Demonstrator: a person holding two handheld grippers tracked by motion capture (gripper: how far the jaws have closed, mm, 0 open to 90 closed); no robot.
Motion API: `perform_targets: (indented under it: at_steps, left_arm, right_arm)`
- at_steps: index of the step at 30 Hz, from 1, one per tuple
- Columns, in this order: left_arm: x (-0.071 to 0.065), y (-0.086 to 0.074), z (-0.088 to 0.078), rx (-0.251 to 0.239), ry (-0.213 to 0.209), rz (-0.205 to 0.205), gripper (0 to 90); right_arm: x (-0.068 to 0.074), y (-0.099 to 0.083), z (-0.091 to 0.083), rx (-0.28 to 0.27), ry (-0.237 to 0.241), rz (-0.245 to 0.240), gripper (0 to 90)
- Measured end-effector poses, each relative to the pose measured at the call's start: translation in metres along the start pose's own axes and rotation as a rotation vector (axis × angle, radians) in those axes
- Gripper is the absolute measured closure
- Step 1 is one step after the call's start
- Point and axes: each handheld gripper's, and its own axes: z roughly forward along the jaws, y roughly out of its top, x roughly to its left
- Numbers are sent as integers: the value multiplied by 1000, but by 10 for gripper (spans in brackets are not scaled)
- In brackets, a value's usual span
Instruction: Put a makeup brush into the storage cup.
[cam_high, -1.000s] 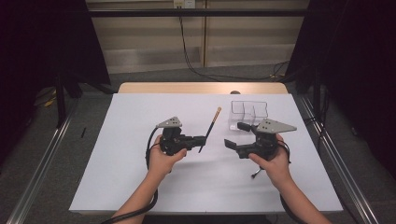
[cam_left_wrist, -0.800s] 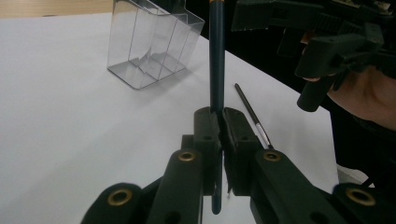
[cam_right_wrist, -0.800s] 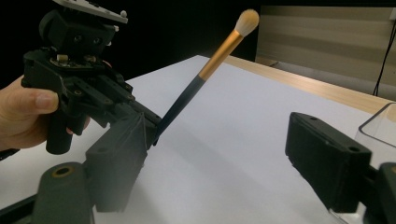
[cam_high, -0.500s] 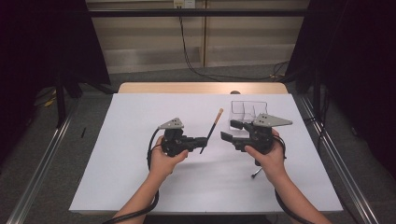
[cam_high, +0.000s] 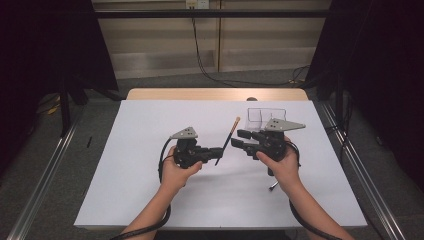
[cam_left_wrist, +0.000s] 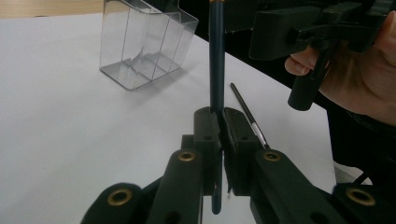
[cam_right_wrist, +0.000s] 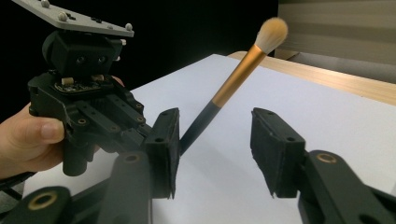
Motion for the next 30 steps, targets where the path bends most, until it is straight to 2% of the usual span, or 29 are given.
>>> perform_targets:
  at_steps: [5,10,15,16,17,19,22,25,30]
  left_arm:
    - [-3,1,0,-7,-8,8,849]
    - [-4,1,1,-7,-18,16,849]
    - [-5,0,3,-14,-27,13,849]
    - [-4,0,2,-20,-27,8,900]
    - [-4,0,2,-30,-32,-6,900]
    - [-3,0,2,-34,-22,15,892]
    - [-2,0,2,-57,-30,1,817]
    - [-2,0,3,-77,-31,-6,736]
    - [-1,0,2,-122,-31,-1,584]
  right_arm:
    - [1,1,5,3,15,2,633]
    - [2,3,9,0,38,35,713]
    - [3,3,12,-17,93,85,800]
    - [3,4,13,-21,106,89,832]
    - [4,4,13,-25,104,82,835]
    - [4,5,14,-28,131,87,836]
    - [7,6,14,-18,112,36,836]
    - [8,7,14,-28,106,16,836]
    - [6,7,13,-47,111,10,835]
